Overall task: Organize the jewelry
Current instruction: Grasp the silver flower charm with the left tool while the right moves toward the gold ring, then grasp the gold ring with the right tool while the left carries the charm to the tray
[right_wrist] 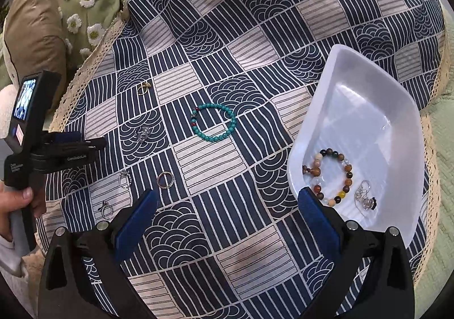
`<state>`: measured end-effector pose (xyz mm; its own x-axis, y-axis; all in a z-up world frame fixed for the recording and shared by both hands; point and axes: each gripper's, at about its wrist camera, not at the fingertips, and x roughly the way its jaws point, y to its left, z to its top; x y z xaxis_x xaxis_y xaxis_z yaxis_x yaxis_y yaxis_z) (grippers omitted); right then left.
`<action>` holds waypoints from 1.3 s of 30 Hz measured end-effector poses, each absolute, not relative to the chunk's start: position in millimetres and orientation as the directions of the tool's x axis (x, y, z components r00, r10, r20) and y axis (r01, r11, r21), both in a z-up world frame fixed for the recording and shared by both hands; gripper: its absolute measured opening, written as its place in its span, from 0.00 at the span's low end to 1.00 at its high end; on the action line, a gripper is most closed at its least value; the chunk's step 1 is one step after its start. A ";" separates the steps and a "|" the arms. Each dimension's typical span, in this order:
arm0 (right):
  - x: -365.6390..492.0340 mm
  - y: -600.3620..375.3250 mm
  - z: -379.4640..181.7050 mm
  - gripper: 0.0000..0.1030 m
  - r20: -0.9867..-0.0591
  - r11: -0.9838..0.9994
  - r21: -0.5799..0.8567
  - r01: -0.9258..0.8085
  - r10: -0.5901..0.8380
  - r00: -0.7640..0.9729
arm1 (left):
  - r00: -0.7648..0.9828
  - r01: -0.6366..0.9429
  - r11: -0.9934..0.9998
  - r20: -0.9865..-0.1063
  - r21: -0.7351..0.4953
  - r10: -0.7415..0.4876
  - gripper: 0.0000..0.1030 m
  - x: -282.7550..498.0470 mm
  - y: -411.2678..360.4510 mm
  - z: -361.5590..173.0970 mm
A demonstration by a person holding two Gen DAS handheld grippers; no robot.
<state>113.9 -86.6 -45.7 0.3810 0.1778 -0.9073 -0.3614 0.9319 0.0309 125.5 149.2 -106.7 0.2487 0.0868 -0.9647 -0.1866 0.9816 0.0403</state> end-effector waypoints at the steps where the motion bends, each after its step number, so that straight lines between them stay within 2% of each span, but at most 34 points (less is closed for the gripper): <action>1: 114.6 -86.6 -46.8 0.95 -0.908 0.933 0.031 -0.360 0.176 0.379 | 0.251 -0.187 0.982 -0.965 0.033 0.080 0.47 125.8 148.2 -105.6; 7: 118.3 -88.0 -55.7 0.95 -0.916 0.938 0.034 -0.345 0.167 0.364 | 0.263 -0.164 0.986 -0.962 0.030 0.073 0.29 128.2 138.8 -106.3; 10: 117.5 -85.5 -56.8 0.95 -0.912 0.937 0.024 -0.349 0.163 0.375 | 0.277 -0.174 0.985 -0.960 0.000 0.048 0.16 127.7 137.8 -105.1; 14: 115.8 -77.1 -60.7 0.95 -0.910 0.924 0.051 -0.378 0.198 0.363 | 0.291 -0.205 0.977 -0.957 -0.067 -0.004 0.15 126.9 143.9 -106.8; 19: 118.9 -61.3 -73.6 0.94 -0.909 0.900 0.170 -0.401 0.300 0.289 | 0.295 -0.201 0.975 -0.955 -0.091 -0.028 0.15 124.7 143.8 -103.5; 20: 118.4 -57.8 -74.9 0.92 -0.909 0.900 0.172 -0.401 0.302 0.287 | 0.294 -0.200 0.976 -0.955 -0.090 -0.028 0.15 123.7 143.2 -102.4; 22: 119.1 -48.5 -78.7 0.68 -0.912 0.895 0.181 -0.407 0.308 0.272 | 0.294 -0.193 0.978 -0.955 -0.083 -0.023 0.15 122.0 141.5 -101.2; 25: 121.1 -33.2 -88.0 0.51 -0.916 0.884 0.212 -0.418 0.328 0.230 | 0.295 -0.182 0.980 -0.955 -0.073 -0.016 0.15 122.8 140.1 -98.1; 27: 121.4 -23.5 -93.6 0.43 -0.923 0.883 0.190 -0.428 0.310 0.230 | 0.303 -0.177 0.982 -0.953 -0.072 -0.015 0.15 118.2 137.3 -90.8; 33: 121.8 -6.8 -111.4 0.37 -0.939 0.883 0.143 -0.447 0.264 0.221 | 0.316 -0.165 0.985 -0.949 -0.060 -0.005 0.15 107.3 143.2 -79.2; 39: 121.8 -1.5 -117.0 0.22 -0.943 0.887 0.074 -0.456 0.211 0.256 | 0.327 -0.160 0.985 -0.945 -0.069 -0.013 0.15 110.0 142.0 -78.6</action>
<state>121.8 -1.5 -117.0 0.2562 0.2108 -0.9433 -0.4557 0.8870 0.0744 110.0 142.0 -78.6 0.3266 -0.0130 -0.9451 -0.1604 0.9846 -0.0689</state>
